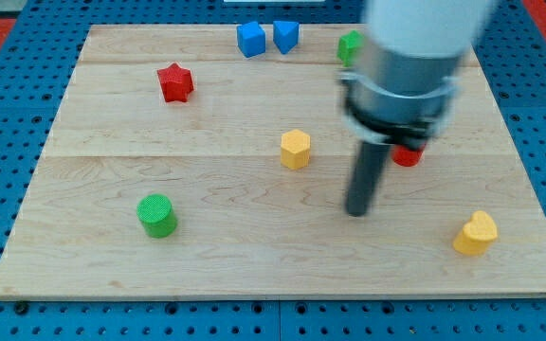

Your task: Nudge the yellow hexagon a bit down

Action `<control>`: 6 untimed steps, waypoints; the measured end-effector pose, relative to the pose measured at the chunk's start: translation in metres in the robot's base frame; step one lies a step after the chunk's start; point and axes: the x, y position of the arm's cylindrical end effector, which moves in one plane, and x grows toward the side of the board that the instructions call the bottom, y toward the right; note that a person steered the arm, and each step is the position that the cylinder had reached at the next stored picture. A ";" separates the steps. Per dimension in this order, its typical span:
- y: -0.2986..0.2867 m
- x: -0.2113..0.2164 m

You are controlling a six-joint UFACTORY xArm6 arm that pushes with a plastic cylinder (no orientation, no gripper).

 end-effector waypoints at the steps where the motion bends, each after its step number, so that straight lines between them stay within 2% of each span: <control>1: -0.040 -0.016; 3: -0.090 -0.089; 4: -0.075 -0.122; 5: -0.016 -0.107; 6: -0.003 -0.053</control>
